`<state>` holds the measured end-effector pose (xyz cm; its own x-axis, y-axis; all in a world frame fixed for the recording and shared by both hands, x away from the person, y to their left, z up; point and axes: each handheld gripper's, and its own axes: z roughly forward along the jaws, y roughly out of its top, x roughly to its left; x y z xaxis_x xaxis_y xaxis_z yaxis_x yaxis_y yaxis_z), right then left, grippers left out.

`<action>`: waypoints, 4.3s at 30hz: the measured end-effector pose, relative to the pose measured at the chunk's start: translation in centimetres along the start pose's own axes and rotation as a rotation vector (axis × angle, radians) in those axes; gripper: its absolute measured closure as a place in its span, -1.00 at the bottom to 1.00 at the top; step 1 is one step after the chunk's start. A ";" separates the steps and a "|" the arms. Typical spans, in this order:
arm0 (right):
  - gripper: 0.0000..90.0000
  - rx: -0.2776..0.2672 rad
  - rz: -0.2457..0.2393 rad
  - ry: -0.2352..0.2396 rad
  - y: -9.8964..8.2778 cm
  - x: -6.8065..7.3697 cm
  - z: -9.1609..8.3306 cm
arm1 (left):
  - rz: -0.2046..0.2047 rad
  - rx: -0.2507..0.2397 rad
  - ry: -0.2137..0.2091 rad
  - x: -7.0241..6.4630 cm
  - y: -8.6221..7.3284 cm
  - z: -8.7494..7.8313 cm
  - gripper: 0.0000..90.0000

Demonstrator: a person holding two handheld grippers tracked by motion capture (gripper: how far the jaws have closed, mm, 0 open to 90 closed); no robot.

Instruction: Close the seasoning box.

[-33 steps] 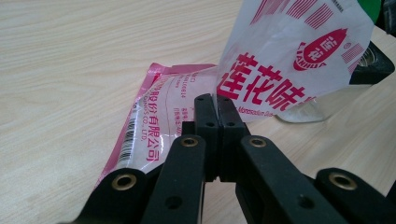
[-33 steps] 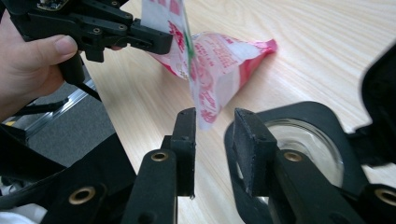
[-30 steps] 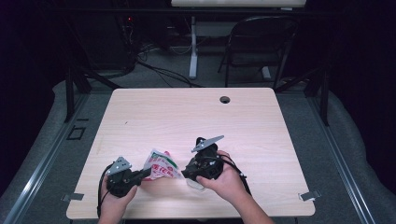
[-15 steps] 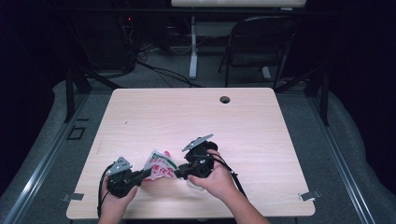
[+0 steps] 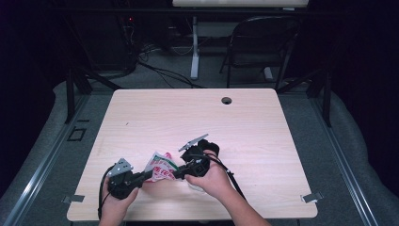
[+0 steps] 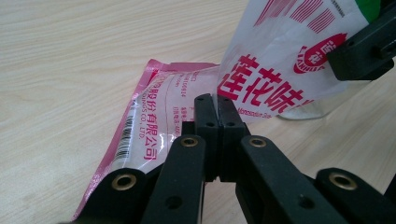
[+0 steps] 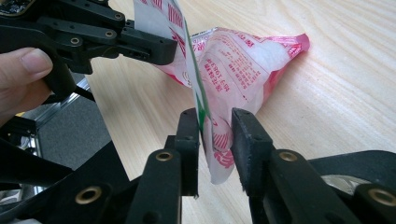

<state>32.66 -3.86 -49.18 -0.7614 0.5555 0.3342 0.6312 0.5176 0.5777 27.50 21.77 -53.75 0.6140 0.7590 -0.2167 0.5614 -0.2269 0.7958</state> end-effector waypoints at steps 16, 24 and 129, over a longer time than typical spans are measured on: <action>0.99 0.027 -0.007 -0.004 0.2 0.2 0.3 | 0.013 0.017 -0.005 -0.1 -0.1 0.1 0.95; 1.00 0.022 -0.016 -0.004 0.2 0.1 0.1 | 0.038 0.049 0.008 -0.4 -0.2 0.5 0.60; 1.00 -0.021 -0.033 -0.005 1.0 -0.2 -1.0 | 0.233 0.125 0.200 0.5 -2.5 4.0 0.19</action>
<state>33.29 -4.11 -47.95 -0.7811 0.5415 0.3108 0.6023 0.5224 0.6036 28.67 20.30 -58.13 0.6198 0.7797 0.0884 0.4902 -0.4727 0.7324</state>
